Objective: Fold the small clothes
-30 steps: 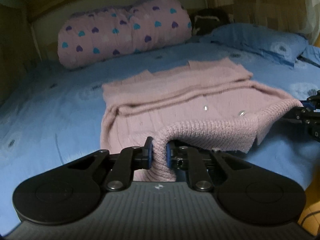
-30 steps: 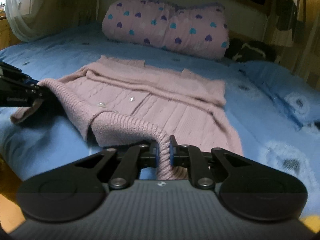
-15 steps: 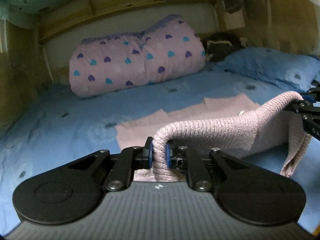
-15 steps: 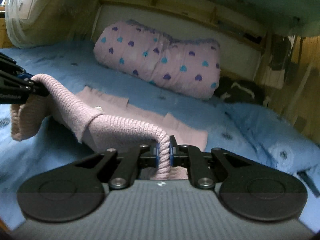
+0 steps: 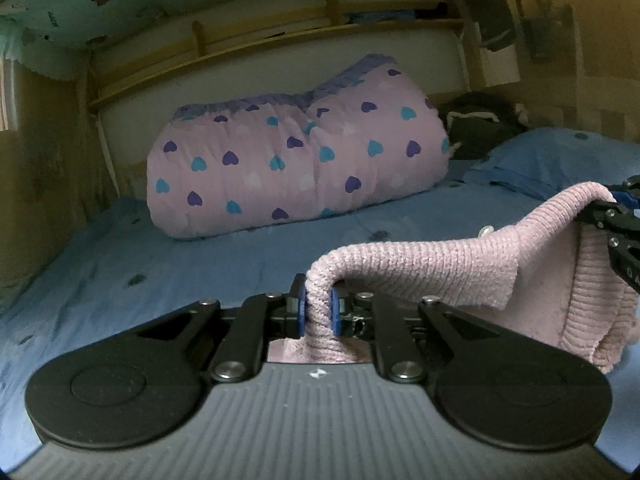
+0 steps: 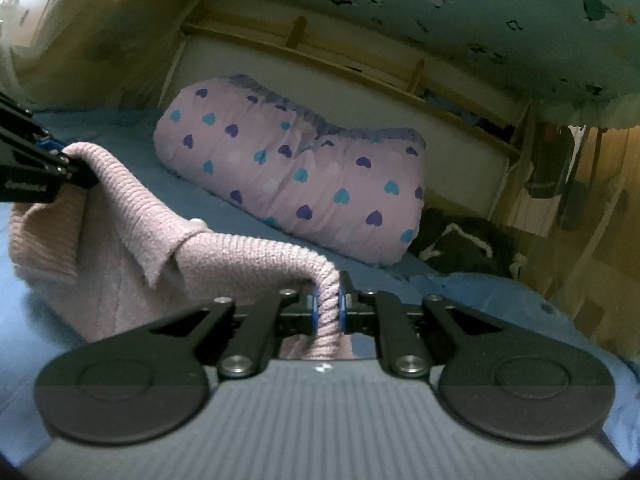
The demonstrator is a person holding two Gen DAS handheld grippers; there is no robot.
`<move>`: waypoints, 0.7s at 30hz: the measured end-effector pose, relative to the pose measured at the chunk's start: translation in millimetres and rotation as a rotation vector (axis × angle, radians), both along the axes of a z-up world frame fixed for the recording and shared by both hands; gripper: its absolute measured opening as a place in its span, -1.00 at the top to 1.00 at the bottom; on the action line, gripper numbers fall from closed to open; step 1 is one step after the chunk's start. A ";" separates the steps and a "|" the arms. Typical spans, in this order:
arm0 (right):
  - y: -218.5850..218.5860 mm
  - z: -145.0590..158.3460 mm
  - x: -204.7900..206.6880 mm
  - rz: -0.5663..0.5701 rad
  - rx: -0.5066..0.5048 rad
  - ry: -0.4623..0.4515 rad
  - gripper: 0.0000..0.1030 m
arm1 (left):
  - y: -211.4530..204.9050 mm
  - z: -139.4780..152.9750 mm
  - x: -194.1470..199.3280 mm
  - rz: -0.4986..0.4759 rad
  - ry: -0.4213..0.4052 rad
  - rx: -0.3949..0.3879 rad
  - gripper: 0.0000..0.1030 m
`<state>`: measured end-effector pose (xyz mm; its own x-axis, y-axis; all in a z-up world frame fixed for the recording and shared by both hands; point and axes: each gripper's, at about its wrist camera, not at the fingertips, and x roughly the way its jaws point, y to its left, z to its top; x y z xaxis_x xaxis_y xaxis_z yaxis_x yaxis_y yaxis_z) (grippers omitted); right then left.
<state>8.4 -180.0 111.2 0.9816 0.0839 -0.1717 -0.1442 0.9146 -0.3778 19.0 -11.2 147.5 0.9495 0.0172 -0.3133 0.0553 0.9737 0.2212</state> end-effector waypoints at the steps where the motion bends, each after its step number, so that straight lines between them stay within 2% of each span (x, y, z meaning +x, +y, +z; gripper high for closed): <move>1: 1.2 -0.2 7.9 -0.003 -0.003 -0.003 0.76 | -0.8 -1.5 11.3 0.006 0.002 -0.001 0.73; 5: 5.9 -9.1 44.9 -0.016 -0.021 0.003 0.76 | -4.5 -17.8 59.5 0.027 0.027 0.007 0.73; 10: 11.2 -37.0 91.4 -0.021 -0.057 0.045 0.76 | -6.9 -59.5 113.3 0.052 0.103 0.026 0.73; 16: 14.7 -81.6 136.4 -0.011 -0.095 0.149 0.76 | -0.5 -110.1 173.8 0.056 0.242 0.034 0.72; 19: 16.3 -101.8 154.3 -0.005 -0.113 0.208 0.76 | 4.5 -126.6 191.2 0.065 0.309 0.009 0.72; 21: 16.8 -112.8 164.5 0.000 -0.121 0.248 0.75 | 5.1 -130.2 196.4 0.066 0.318 0.004 0.71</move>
<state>172.8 -163.2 -1.6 0.9082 0.0484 -0.4156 -0.2461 0.8651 -0.4371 215.5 -6.1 17.3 0.8010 0.0771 -0.5937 0.0591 0.9767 0.2065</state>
